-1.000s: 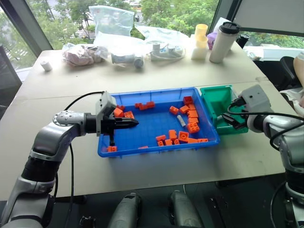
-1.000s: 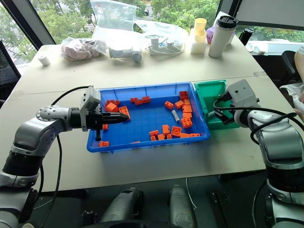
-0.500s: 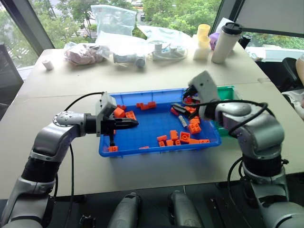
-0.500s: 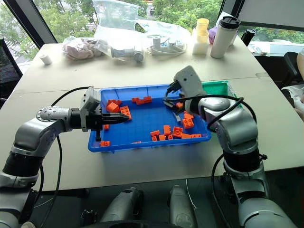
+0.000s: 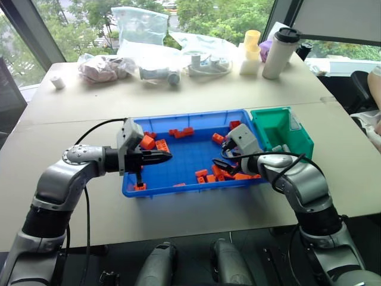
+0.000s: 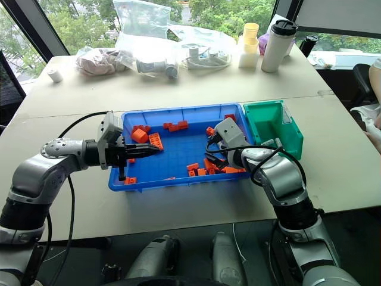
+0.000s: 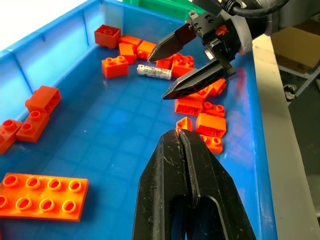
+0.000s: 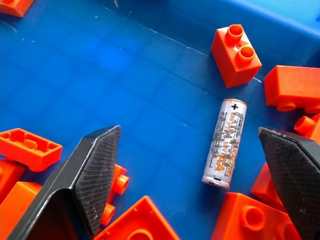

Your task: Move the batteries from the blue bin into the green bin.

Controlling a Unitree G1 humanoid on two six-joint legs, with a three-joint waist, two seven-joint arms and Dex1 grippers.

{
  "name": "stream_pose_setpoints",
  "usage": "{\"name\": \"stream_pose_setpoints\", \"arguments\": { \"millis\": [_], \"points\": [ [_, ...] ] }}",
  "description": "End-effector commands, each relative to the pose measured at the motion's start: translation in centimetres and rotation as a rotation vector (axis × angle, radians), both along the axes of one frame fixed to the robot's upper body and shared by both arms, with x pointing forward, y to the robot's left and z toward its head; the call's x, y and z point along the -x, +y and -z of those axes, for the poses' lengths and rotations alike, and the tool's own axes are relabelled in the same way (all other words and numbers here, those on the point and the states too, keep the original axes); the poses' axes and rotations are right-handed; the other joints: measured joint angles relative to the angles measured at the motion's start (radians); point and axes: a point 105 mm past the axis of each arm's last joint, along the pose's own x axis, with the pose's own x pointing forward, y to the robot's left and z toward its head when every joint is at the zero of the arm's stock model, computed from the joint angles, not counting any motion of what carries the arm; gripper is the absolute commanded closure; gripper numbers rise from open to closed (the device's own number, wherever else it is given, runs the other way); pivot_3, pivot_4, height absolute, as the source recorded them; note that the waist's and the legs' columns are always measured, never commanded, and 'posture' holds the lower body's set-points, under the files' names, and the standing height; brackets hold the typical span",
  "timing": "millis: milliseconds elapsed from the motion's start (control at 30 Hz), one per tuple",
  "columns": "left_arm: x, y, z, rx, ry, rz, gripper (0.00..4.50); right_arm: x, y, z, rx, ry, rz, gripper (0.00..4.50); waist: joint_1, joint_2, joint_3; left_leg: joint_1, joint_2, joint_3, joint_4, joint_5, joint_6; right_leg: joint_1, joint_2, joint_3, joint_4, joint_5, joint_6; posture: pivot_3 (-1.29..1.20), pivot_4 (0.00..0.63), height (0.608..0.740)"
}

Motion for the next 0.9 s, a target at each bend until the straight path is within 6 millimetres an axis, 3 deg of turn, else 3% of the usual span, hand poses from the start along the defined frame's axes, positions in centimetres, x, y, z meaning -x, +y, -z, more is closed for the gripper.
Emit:
{"name": "stream_pose_setpoints", "arguments": {
  "millis": [33, 133, 333, 367, 433, 500, 633, 700, 800, 900],
  "points": [
    [0.2, 0.1, -1.3, 0.008, -0.051, 0.003, 4.5, -0.2, 0.4, -0.1, -0.03, -0.001, 0.002, 0.04, -0.001, 0.0, 0.0, 0.0, 0.0, 0.0, 0.0, 0.0, 0.0, 0.0, 0.0, 0.0, 0.0, 0.0, 0.0, 0.0, 0.15, 0.74],
    [0.2, -0.1, -1.2, 0.011, -0.053, 0.004, 4.5, -0.9, 0.1, 0.6, -0.013, 0.012, 0.027, 0.93, -0.001, 0.0, 0.0, 0.0, 0.0, 0.0, 0.0, 0.0, 0.0, 0.0, 0.0, 0.0, 0.0, 0.0, 0.0, 0.0, 0.15, 0.74],
    [0.0, -0.2, -1.2, 0.011, -0.059, 0.003, 4.5, -1.4, 0.2, -0.1, 0.024, -0.02, 0.014, 4.15, -0.001, 0.0, 0.0, 0.0, 0.0, 0.0, 0.0, 0.0, 0.0, 0.0, 0.0, 0.0, 0.0, 0.0, 0.0, 0.0, 0.15, 0.74],
    [0.0, -0.3, -1.2, 0.013, -0.059, 0.005, 4.5, -1.6, 0.2, -0.5, 0.046, -0.042, 0.004, 4.49, -0.001, 0.0, 0.0, 0.0, 0.0, 0.0, 0.0, 0.0, 0.0, 0.0, 0.0, 0.0, 0.0, 0.0, 0.0, 0.0, 0.15, 0.74],
    [-0.1, -0.4, -1.2, 0.012, -0.06, 0.007, 4.5, -1.9, 0.1, -2.1, 0.072, -0.103, -0.005, 4.47, 0.0, 0.0, 0.0, 0.0, 0.0, 0.0, 0.0, 0.0, 0.0, 0.0, 0.0, 0.0, 0.0, 0.0, 0.0, 0.0, 0.15, 0.74],
    [-0.2, -0.5, -1.3, 0.014, -0.061, 0.009, 4.5, -2.3, -0.3, -5.1, 0.049, -0.18, 0.014, 4.47, 0.0, 0.0, 0.0, 0.0, 0.0, 0.0, 0.0, 0.0, 0.0, 0.0, 0.0, 0.0, 0.0, 0.0, 0.0, 0.0, 0.15, 0.74],
    [-0.4, -0.6, -1.2, 0.014, -0.06, 0.016, 4.5, -2.6, -2.9, -10.7, 0.033, -0.316, 0.08, 4.47, 0.003, 0.0, 0.0, 0.0, 0.0, 0.0, 0.0, 0.0, 0.0, 0.0, 0.0, 0.0, 0.0, 0.0, 0.0, 0.0, 0.15, 0.74],
    [-0.5, -0.8, -1.3, 0.019, -0.061, 0.022, 4.5, -2.7, -6.7, -13.0, 0.073, -0.379, 0.204, 4.47, 0.005, 0.0, 0.0, -0.001, -0.001, -0.001, 0.0, 0.0, 0.0, 0.0, 0.0, -0.001, -0.001, 0.0, 0.0, 0.0, 0.15, 0.74],
    [-0.5, -0.9, -1.4, 0.02, -0.061, 0.037, 4.5, -2.0, -12.5, -14.7, 0.158, -0.414, 0.38, 4.47, 0.009, 0.0, 0.0, -0.001, -0.001, -0.001, 0.0, 0.0, 0.0, 0.001, 0.0, -0.002, -0.003, 0.0, 0.0, 0.0, 0.15, 0.74],
    [-0.8, -1.0, -1.4, 0.019, -0.061, 0.04, 4.5, -0.9, -14.8, -14.4, 0.18, -0.394, 0.424, 4.47, 0.004, 0.0, 0.0, -0.001, -0.001, 0.0, 0.0, 0.0, 0.001, 0.001, -0.001, -0.001, -0.003, 0.0, 0.0, 0.0, 0.15, 0.74]
  ]
}}
